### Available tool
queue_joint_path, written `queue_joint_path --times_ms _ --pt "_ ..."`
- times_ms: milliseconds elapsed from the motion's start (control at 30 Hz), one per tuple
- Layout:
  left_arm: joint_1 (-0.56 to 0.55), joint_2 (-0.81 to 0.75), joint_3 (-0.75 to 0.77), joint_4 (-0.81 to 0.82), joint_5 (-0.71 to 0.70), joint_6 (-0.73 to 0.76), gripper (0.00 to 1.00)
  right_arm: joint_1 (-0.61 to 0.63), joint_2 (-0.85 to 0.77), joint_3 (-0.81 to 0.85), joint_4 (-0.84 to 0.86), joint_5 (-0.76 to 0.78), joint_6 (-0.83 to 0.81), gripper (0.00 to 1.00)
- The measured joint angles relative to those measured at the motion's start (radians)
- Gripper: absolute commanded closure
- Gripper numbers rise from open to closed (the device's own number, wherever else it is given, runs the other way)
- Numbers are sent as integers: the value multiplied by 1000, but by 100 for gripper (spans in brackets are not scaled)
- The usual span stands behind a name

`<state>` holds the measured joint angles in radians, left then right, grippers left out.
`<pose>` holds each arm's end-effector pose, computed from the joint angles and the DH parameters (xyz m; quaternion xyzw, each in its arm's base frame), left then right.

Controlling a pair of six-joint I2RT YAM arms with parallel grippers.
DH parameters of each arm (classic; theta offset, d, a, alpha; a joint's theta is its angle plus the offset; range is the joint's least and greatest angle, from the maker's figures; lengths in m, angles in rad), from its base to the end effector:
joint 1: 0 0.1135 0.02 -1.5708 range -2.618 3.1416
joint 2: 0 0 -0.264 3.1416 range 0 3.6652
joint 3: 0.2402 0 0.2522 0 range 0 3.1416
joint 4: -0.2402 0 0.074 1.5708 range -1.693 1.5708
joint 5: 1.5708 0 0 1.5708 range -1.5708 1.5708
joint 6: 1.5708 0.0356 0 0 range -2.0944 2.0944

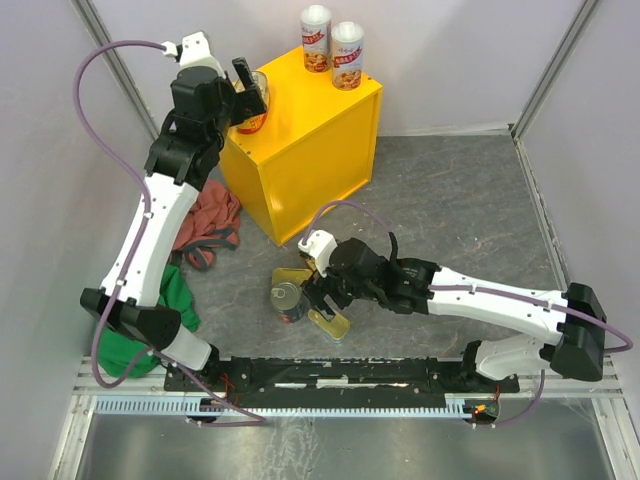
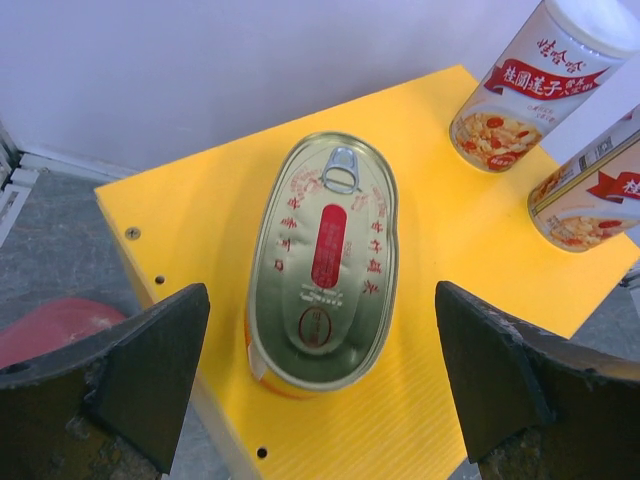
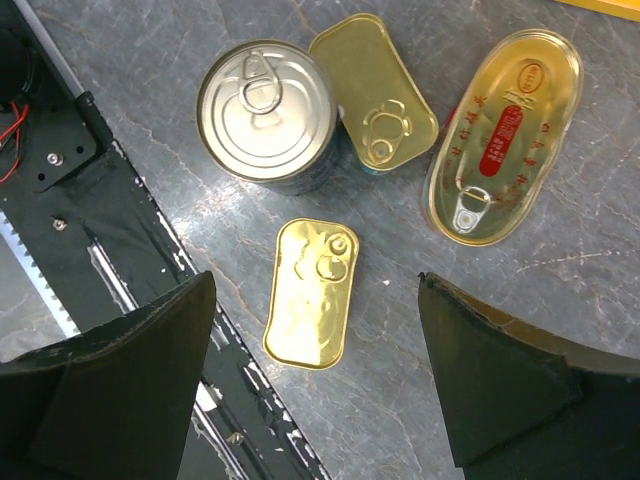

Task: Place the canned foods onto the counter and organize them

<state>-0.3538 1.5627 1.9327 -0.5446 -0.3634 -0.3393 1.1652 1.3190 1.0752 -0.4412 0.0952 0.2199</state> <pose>0.3141 -0.1025 0.5034 -0.1107 0.7543 -0.0845 0.6416 0.1180 0.2662 0.2990 -0.3927 0.8128 0.2402 0.3569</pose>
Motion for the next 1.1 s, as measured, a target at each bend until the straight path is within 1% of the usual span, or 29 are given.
queue_joint_path --times_ms 300,600,867,1100 --pt "-9 -169 -159 27 -2 -68 1 68 45 4 20 10 -1 10" --pt "-48 -358 -358 17 0 -162 1 97 170 20 74 13 -6 9" --pt "-53 -448 -435 -22 4 -219 1 97 285 77 147 19 -22 8" --pt "-55 -508 -460 -53 10 -241 0 97 346 94 177 31 -28 8"
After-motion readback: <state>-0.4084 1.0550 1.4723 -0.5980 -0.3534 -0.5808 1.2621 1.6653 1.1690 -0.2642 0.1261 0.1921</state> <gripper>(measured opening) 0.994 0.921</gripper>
